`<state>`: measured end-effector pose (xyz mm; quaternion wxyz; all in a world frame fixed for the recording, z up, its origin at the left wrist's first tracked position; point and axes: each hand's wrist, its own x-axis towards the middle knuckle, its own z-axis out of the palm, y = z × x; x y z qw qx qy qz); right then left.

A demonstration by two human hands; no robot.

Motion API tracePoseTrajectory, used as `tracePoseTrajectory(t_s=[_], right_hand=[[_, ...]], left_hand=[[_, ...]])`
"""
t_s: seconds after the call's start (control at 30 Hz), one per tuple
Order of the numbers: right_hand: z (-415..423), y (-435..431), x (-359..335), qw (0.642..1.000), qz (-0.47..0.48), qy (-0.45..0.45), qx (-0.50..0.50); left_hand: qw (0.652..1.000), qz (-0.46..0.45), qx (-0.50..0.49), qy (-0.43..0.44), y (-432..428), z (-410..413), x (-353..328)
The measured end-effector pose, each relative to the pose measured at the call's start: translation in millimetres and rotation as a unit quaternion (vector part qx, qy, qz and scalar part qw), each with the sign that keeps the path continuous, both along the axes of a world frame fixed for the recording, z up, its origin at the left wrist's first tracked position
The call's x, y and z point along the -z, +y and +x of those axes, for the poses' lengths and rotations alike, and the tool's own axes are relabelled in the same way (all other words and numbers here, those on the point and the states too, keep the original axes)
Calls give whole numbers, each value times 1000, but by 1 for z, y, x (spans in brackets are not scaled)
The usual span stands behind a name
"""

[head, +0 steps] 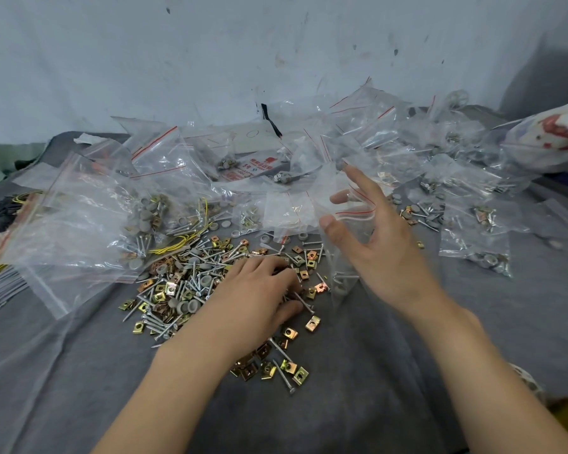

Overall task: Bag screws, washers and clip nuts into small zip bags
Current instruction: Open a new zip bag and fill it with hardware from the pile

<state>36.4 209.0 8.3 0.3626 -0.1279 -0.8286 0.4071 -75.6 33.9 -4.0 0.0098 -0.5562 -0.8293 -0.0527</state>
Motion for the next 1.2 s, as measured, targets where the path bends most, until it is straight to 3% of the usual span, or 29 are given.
tracePoseTrajectory(t_s=[0.37,0.63,1.2], right_hand=[[1,3,0,1000,-1,-8,0],[3,4,-1,1000,-11,-1,8],[5,1,-5,1000,-24,6,16]], left_hand=[[1000,9,-20,15,8,-2,-2],[1000,19,20,-13,9,4,0],[992,12,-109,55,37,27,8]])
